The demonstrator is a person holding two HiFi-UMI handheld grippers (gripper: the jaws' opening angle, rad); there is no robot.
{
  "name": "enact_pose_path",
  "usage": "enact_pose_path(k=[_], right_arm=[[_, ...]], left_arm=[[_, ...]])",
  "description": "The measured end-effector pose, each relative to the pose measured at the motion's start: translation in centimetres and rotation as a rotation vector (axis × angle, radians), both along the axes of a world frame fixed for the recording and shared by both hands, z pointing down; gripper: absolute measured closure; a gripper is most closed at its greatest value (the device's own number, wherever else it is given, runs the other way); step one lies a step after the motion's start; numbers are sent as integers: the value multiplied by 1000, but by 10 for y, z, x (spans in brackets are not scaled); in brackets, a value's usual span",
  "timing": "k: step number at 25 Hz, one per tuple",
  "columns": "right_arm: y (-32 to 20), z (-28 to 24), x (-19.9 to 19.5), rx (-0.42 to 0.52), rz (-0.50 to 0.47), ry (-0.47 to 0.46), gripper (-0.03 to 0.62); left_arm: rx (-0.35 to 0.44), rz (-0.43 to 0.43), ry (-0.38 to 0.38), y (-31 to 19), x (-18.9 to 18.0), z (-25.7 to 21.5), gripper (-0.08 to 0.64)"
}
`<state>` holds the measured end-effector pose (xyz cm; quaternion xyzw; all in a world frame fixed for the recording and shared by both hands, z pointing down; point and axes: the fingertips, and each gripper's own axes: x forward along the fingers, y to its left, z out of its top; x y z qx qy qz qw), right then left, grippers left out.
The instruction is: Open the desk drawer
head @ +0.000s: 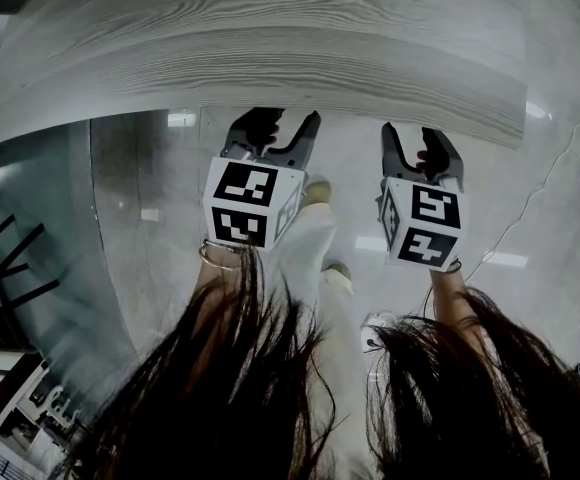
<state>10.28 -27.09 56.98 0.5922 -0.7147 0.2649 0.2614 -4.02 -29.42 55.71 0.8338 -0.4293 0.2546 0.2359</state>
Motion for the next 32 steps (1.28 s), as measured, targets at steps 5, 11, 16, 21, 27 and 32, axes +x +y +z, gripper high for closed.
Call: enact_pose_path(k=[5,11,16,21,27,32], right_arm=[[2,3,2,1,-7,12,382],[2,5,1,-7,-20,20,383],[4,8,1,-14,-34,32,383],[31,1,5,-11,-26,32,383],[35,1,3,-16,-26,31,383],[46,-2,5,-13,-24,31,383]], left_arm=[[-9,0,5,2,1,1,390],[-15,4,-6,3,-1,3,390],[-18,8,-6,5,-1,5,390],[-18,4,-8,31,3,-3,390],[-21,-1,-8,36,1,-3,390],[-20,-6,-6,47,3,-5,390]])
